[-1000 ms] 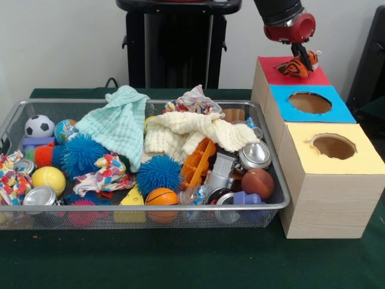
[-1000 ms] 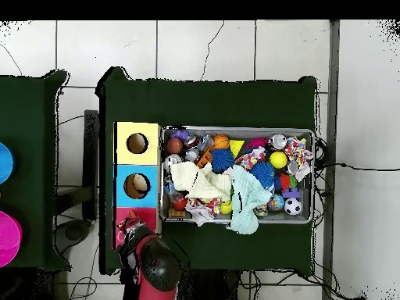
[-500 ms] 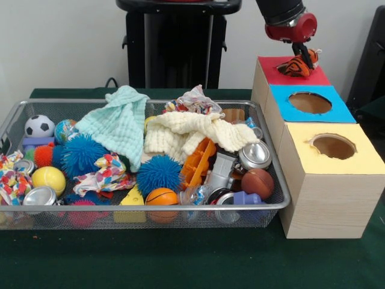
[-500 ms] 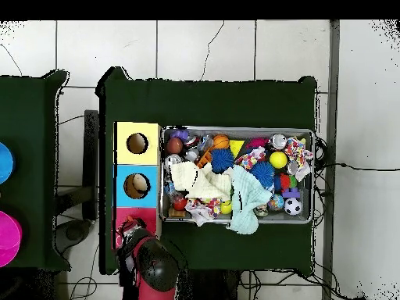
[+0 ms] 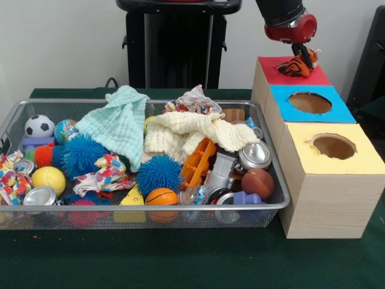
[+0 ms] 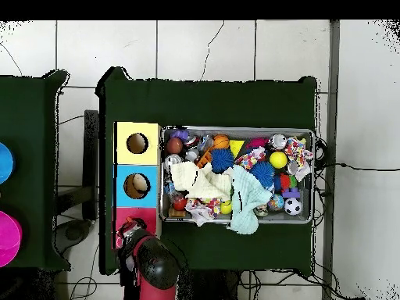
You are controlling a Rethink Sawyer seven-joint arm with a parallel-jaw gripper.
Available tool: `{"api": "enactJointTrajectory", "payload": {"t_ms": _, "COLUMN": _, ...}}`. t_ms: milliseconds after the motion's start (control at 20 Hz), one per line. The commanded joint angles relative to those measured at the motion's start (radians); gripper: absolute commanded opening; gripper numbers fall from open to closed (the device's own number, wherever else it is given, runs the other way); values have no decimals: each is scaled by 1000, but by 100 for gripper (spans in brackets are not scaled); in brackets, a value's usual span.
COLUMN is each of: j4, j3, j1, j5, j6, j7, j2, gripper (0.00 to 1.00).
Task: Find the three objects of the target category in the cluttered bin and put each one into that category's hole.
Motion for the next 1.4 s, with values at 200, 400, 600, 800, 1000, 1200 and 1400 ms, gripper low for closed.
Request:
{"api": "enactJointTrajectory", "payload": {"t_ms": 200, "j4": 7, "j3": 32, "j1": -67, "j5": -70, "j6": -5, "j7": 76, "j2": 8, "gripper": 0}}
{"api": "enactJointTrajectory", "payload": {"t_ms": 400, "j4": -1, "j3": 22, "j1": -95, "j5": -114, "j6": -18, "j7": 60, "j2": 13, "gripper": 0}}
{"api": "enactJointTrajectory", "payload": {"t_ms": 600, "j4": -6, "j3": 17, "j1": -103, "j5": -139, "j6": -33, "j7": 55, "j2": 13, "gripper": 100}}
{"api": "enactJointTrajectory", "payload": {"t_ms": 800, "j4": -8, "j3": 21, "j1": -95, "j5": -135, "j6": -33, "j7": 60, "j2": 12, "gripper": 100}}
{"api": "enactJointTrajectory", "payload": {"t_ms": 1000, "j4": -13, "j3": 20, "j1": -81, "j5": -110, "j6": -38, "j7": 53, "j2": 17, "gripper": 100}}
{"api": "enactJointTrajectory", "payload": {"t_ms": 1200, "j4": -19, "j3": 3, "j1": -91, "j5": -146, "j6": -54, "j7": 82, "j2": -6, "gripper": 100}}
{"api": "enactJointTrajectory", "payload": {"t_ms": 1400, "j4": -20, "j3": -19, "j1": -134, "j5": -280, "j6": -50, "j7": 185, "j2": -69, "gripper": 100}}
